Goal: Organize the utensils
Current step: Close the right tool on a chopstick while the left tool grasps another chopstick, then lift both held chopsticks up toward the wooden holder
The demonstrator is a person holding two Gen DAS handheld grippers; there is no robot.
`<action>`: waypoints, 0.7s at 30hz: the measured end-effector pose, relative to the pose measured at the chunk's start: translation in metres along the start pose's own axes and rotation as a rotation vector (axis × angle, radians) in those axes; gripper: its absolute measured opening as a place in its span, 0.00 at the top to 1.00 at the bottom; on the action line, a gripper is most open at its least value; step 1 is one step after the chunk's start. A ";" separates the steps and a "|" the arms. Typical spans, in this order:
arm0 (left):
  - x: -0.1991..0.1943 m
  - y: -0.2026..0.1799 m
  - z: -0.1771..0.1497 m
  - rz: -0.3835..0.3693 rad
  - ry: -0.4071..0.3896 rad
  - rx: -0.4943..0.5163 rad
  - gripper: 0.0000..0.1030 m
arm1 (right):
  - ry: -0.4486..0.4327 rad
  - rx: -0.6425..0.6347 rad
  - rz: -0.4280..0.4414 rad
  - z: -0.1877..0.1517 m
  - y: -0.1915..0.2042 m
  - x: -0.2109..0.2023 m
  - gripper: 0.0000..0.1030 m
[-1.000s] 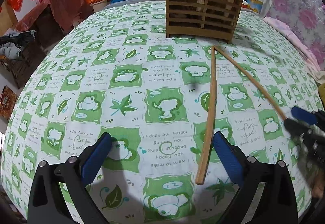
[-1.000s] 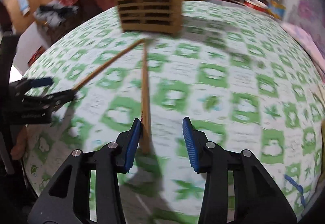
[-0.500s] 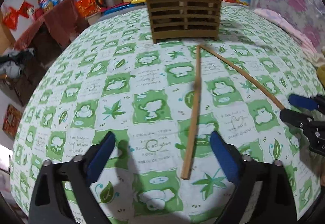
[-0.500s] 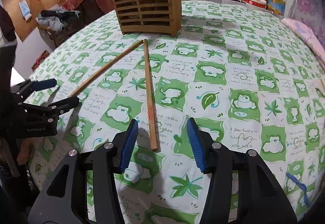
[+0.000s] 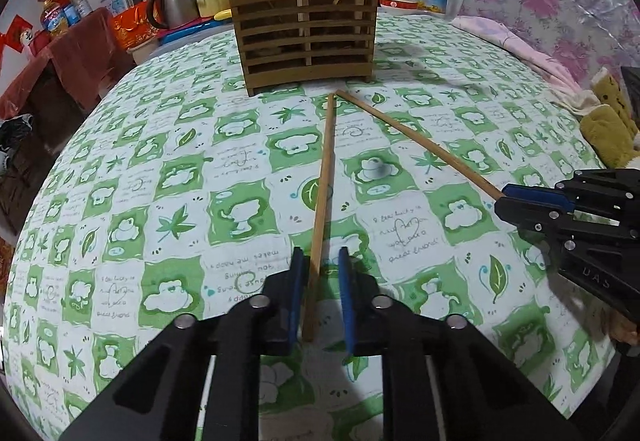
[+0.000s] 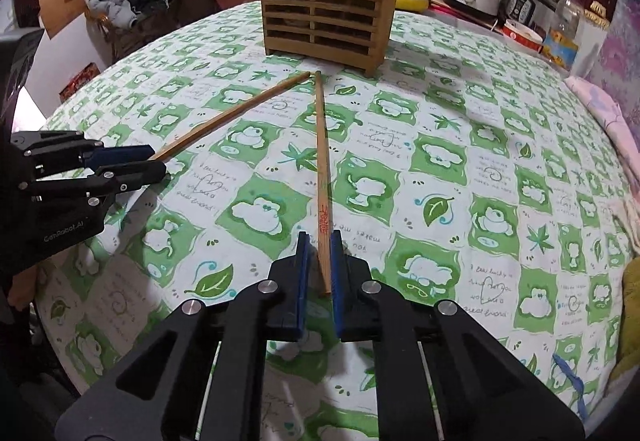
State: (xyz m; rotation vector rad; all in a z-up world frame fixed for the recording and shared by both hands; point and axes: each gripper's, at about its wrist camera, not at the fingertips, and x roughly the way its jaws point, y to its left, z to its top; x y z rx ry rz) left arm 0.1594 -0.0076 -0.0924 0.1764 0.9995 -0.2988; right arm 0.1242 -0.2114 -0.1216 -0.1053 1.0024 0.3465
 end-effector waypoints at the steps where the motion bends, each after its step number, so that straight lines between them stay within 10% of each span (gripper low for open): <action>1: 0.000 0.000 0.000 -0.001 0.000 -0.002 0.90 | 0.000 0.001 0.003 0.000 0.000 0.000 0.90; 21: -0.018 0.021 0.004 -0.037 -0.051 -0.117 0.94 | -0.216 0.095 -0.020 0.001 -0.019 -0.053 0.94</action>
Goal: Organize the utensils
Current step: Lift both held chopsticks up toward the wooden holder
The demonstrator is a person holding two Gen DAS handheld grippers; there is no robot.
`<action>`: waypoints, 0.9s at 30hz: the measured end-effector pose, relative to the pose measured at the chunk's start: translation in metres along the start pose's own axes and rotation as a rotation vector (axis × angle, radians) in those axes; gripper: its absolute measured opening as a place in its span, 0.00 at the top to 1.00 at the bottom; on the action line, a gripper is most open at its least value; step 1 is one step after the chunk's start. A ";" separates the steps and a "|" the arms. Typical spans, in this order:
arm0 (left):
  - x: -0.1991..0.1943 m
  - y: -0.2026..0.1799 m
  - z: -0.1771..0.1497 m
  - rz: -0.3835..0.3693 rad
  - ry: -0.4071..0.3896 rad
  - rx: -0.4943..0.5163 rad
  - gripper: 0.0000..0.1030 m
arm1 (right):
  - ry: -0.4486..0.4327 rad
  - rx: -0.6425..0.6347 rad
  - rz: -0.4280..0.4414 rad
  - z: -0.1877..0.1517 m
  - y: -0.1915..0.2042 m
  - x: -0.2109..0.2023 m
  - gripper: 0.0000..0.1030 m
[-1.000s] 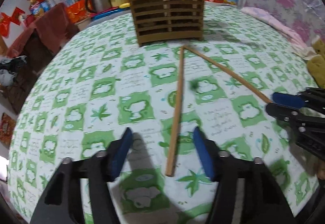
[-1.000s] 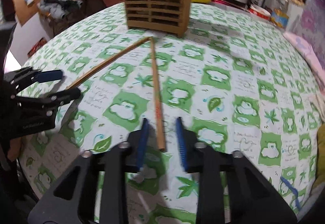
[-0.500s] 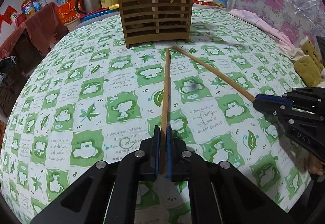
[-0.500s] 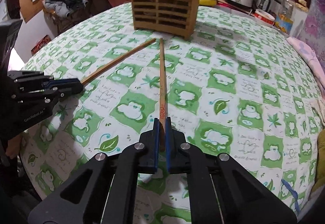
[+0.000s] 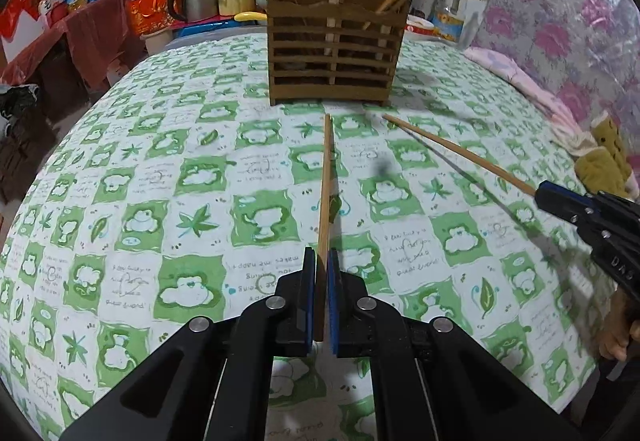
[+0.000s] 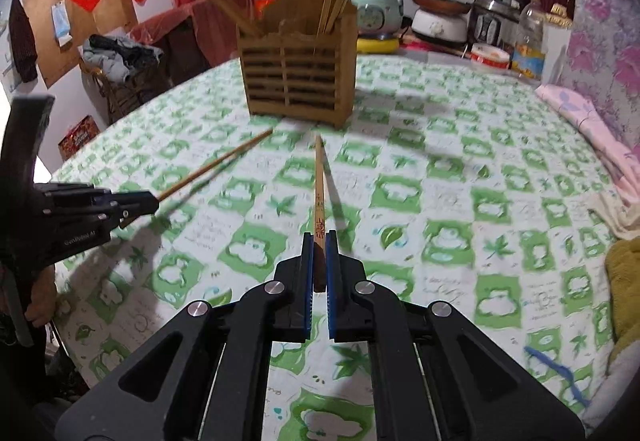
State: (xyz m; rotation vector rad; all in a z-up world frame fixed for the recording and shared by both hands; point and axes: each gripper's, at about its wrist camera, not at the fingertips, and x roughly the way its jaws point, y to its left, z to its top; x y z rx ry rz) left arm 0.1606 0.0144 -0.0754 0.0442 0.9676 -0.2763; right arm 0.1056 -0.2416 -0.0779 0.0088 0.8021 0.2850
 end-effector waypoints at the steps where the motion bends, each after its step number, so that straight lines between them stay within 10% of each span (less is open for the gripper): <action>1: -0.005 0.000 0.002 -0.003 -0.012 -0.005 0.94 | -0.026 0.007 -0.001 0.005 -0.002 -0.008 0.94; 17: -0.092 -0.015 0.057 -0.005 -0.167 0.030 0.94 | -0.241 -0.003 0.017 0.063 0.008 -0.070 0.94; 27: -0.052 -0.025 0.030 -0.041 0.002 0.102 0.83 | -0.247 -0.011 0.041 0.070 0.017 -0.063 0.93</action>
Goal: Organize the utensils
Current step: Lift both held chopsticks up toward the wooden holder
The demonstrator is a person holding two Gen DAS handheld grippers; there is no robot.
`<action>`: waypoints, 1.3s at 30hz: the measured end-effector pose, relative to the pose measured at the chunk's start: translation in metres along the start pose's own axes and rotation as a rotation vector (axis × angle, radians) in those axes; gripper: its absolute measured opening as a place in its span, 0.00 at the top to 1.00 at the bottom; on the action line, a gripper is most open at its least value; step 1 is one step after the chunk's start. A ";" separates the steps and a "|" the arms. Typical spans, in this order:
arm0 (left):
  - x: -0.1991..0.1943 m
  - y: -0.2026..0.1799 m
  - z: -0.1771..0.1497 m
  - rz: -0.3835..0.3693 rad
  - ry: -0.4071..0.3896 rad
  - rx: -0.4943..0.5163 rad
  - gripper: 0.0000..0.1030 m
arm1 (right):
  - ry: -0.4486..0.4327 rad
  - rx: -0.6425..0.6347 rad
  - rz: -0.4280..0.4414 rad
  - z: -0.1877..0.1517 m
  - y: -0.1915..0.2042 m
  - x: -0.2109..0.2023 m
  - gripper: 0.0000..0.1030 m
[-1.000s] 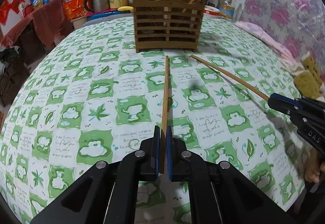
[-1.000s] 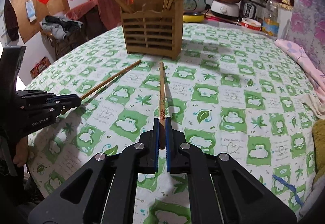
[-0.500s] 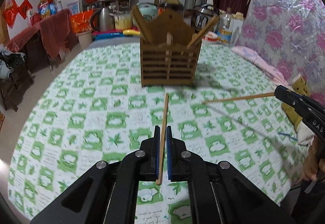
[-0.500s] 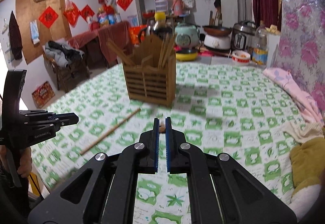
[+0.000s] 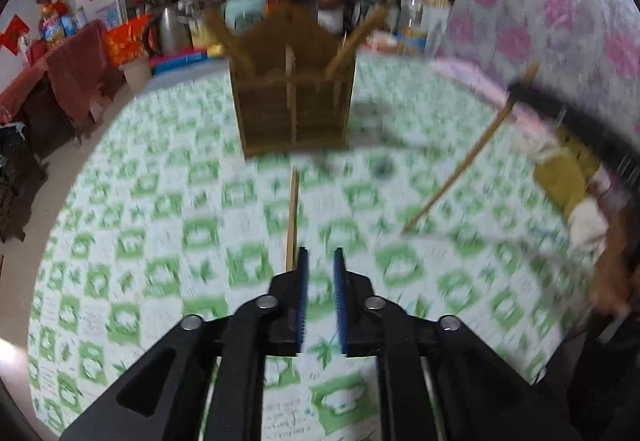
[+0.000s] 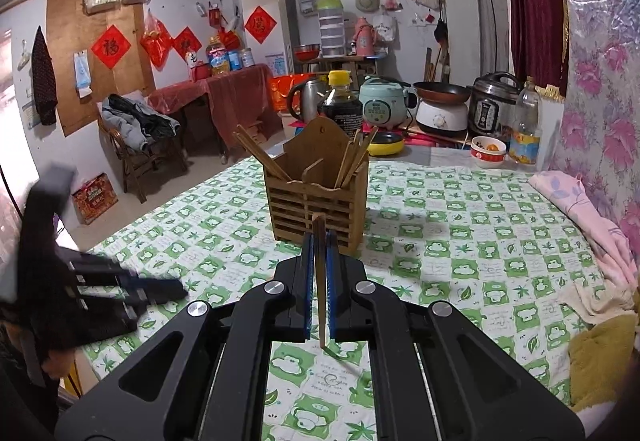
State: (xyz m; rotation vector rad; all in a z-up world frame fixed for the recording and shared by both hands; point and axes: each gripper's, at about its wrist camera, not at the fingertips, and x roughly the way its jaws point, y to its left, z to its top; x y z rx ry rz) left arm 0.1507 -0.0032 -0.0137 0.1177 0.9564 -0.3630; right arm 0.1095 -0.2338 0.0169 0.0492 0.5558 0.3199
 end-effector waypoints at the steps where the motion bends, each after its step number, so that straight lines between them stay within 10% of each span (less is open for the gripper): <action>1: 0.007 0.003 -0.007 0.004 0.019 -0.009 0.81 | 0.003 0.002 0.001 -0.001 -0.001 0.001 0.93; 13: 0.051 0.017 -0.056 0.007 0.114 -0.022 0.76 | -0.013 0.074 0.028 -0.015 -0.014 0.009 0.93; 17: 0.052 0.020 -0.053 -0.003 0.109 -0.049 0.94 | -0.007 0.088 0.032 -0.020 -0.017 0.013 0.93; 39: -0.038 0.000 0.071 -0.001 -0.137 -0.046 0.94 | 0.016 0.110 0.042 -0.027 -0.024 0.021 0.93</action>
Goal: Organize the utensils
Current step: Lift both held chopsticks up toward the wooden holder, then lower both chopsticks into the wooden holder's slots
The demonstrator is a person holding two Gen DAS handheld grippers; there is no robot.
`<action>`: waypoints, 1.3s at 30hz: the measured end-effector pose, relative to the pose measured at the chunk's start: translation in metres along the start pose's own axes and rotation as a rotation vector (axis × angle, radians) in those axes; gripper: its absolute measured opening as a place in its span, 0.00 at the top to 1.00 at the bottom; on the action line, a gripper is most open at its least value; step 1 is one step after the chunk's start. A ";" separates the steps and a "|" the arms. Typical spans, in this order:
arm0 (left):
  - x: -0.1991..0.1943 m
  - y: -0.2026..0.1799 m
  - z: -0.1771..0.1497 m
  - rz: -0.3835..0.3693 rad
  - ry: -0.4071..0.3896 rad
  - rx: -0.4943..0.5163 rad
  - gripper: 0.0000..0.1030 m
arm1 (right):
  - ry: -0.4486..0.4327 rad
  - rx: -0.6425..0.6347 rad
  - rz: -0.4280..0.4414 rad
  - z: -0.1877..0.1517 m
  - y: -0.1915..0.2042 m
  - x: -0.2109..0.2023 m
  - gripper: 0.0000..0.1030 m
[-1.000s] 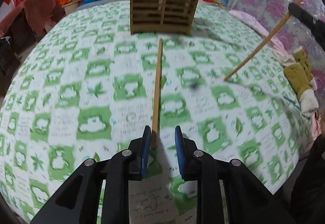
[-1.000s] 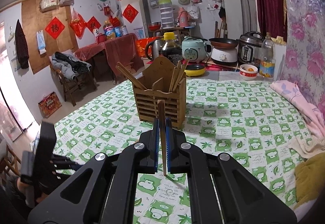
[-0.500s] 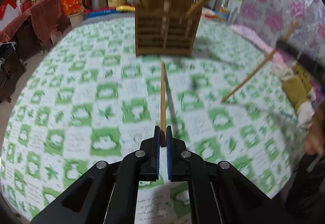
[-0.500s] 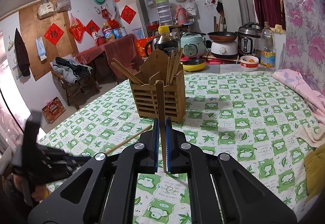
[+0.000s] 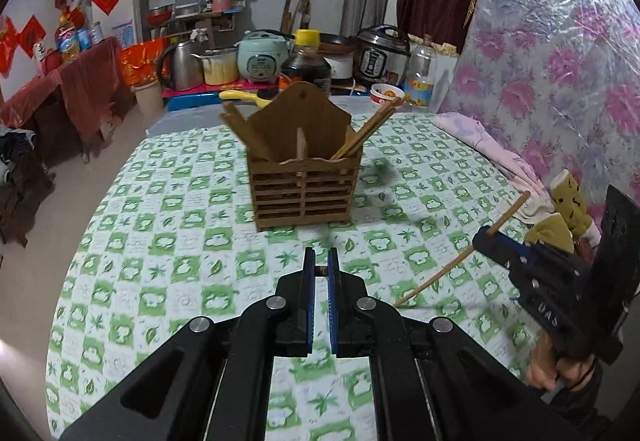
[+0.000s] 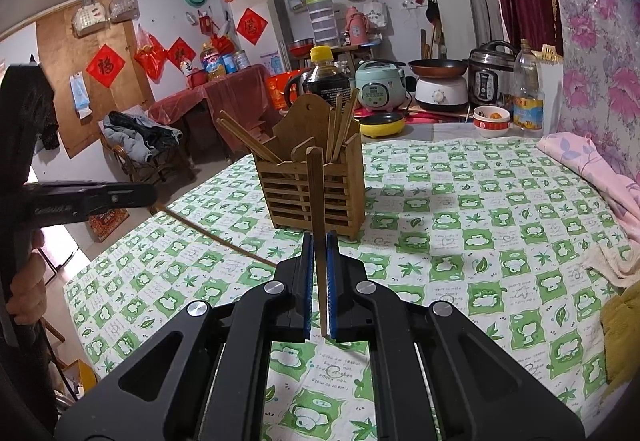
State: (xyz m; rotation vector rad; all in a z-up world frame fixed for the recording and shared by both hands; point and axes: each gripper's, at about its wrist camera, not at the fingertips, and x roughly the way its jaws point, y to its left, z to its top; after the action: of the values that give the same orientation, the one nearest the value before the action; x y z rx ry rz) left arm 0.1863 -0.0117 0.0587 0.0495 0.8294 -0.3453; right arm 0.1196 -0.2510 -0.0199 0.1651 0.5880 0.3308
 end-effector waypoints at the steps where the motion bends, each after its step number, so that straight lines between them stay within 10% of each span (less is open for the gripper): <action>1: 0.006 -0.001 0.002 0.002 0.003 -0.005 0.94 | 0.003 0.000 -0.001 0.000 -0.002 0.001 0.93; 14: 0.035 -0.004 0.017 0.023 -0.022 -0.004 0.94 | -0.001 0.021 -0.017 0.009 -0.015 0.006 0.94; 27: -0.045 -0.011 0.106 0.116 -0.295 0.012 0.94 | -0.244 -0.076 0.022 0.125 0.031 -0.007 0.94; 39: 0.001 0.015 0.126 0.147 -0.297 -0.081 0.94 | -0.353 -0.055 -0.055 0.168 0.032 0.051 0.94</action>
State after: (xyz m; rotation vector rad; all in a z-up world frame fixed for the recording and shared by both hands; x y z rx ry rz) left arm 0.2813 -0.0203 0.1419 -0.0166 0.5409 -0.1746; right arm 0.2466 -0.2131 0.0998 0.1495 0.2335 0.2568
